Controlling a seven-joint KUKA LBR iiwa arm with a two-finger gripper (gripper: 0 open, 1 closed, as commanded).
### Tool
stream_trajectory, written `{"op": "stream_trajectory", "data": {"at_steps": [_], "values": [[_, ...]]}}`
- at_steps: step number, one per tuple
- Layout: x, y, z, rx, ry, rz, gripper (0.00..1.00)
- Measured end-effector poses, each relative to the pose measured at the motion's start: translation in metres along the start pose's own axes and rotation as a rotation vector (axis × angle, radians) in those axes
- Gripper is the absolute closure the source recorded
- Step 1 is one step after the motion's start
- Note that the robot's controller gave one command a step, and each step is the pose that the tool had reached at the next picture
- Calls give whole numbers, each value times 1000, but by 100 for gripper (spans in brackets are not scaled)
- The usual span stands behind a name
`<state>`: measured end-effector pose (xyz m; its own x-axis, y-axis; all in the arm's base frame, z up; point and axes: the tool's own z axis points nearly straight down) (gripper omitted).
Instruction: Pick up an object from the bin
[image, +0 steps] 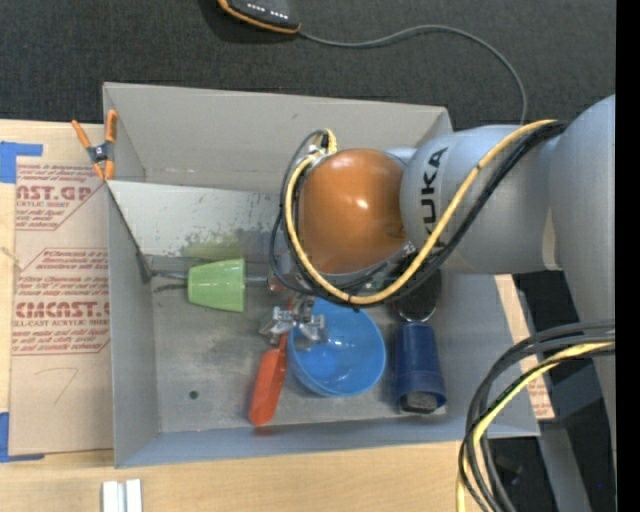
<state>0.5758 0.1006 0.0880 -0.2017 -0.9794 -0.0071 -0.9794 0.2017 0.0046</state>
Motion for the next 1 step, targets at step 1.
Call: {"op": "stream_trajectory", "data": {"at_steps": [1], "values": [[-1,-1,-38,5,-3,1,100]]}}
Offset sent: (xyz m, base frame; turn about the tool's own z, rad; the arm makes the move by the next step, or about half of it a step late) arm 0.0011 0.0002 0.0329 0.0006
